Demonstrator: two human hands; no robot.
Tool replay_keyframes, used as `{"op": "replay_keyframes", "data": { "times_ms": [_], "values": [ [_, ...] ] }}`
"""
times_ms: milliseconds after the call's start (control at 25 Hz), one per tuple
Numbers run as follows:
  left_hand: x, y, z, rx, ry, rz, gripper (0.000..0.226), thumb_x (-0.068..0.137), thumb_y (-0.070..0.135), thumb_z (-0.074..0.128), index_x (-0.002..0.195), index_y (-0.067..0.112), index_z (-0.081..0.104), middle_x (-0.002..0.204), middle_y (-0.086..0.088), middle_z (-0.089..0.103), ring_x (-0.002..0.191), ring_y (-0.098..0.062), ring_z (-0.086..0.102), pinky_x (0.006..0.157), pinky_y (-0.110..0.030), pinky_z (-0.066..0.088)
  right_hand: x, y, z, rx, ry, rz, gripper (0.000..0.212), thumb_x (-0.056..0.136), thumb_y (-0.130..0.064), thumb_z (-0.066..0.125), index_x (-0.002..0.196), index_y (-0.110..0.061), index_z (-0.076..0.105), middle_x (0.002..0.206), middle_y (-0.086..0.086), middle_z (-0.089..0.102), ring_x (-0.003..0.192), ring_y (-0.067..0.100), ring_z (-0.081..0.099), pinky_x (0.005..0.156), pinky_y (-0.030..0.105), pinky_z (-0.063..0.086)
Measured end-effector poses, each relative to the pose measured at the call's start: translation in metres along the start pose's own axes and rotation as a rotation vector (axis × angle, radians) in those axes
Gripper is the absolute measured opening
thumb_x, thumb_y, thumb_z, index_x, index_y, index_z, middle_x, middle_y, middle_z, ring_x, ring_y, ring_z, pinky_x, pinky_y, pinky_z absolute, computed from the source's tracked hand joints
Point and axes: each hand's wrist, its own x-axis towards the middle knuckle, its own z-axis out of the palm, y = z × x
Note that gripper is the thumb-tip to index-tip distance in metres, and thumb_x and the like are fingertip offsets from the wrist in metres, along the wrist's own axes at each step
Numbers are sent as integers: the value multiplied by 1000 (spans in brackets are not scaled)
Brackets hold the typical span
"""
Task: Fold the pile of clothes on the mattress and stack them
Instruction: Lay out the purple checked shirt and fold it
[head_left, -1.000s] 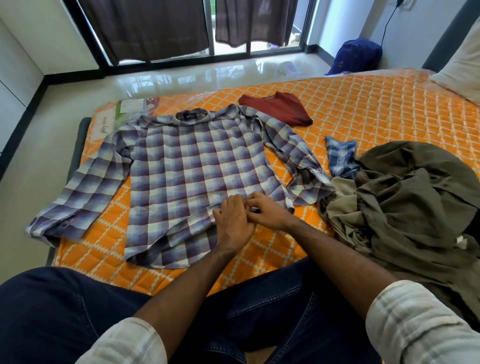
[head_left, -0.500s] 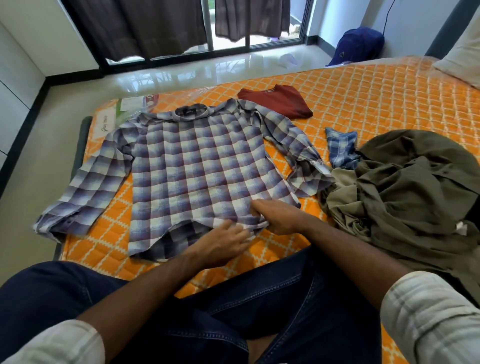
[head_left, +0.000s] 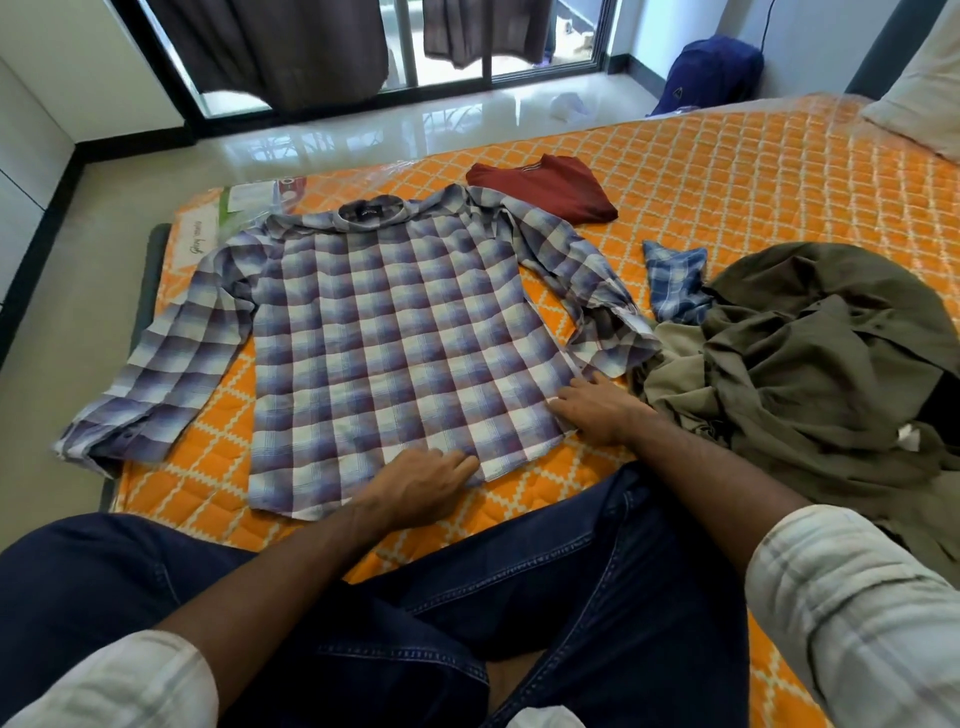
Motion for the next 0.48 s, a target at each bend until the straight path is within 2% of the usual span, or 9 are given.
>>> {"op": "replay_keyframes", "data": {
  "times_ms": [80,160,240,360,480],
  "values": [
    [-1,4,1,55,31,-107,38,98,39,48,129,16,46,117,-6,56,80,-20,56,54,-29,46,-1,2,5,-10,67,43,44,92,-18,55,135,-19,47,136,6,47,126,29,44,106,52,37],
    [5,14,1,42,-65,-206,35,103,29,46,134,15,39,119,-7,53,79,-22,54,55,-32,48,0,3,5,15,79,62,39,94,-17,54,132,-18,47,137,7,46,127,29,43,106,51,41],
    [15,18,-4,10,-185,-240,31,106,25,42,134,15,35,110,-8,57,73,-19,54,59,-33,52,0,5,-2,44,14,48,28,97,-16,51,125,-15,54,131,9,55,120,28,51,99,44,48],
    [20,10,-17,-137,-310,-83,27,105,29,43,129,17,41,96,-5,63,76,-18,60,68,-33,56,-3,3,-9,98,-156,-7,21,93,-15,56,112,-11,64,115,9,65,103,26,62,82,36,49],
    [14,13,-23,-208,-418,32,24,99,32,48,121,22,45,95,-3,62,80,-19,60,76,-38,57,-13,-1,-11,167,-283,-48,8,84,-8,59,86,-15,61,93,8,64,86,26,59,67,30,41]
  ]
}}
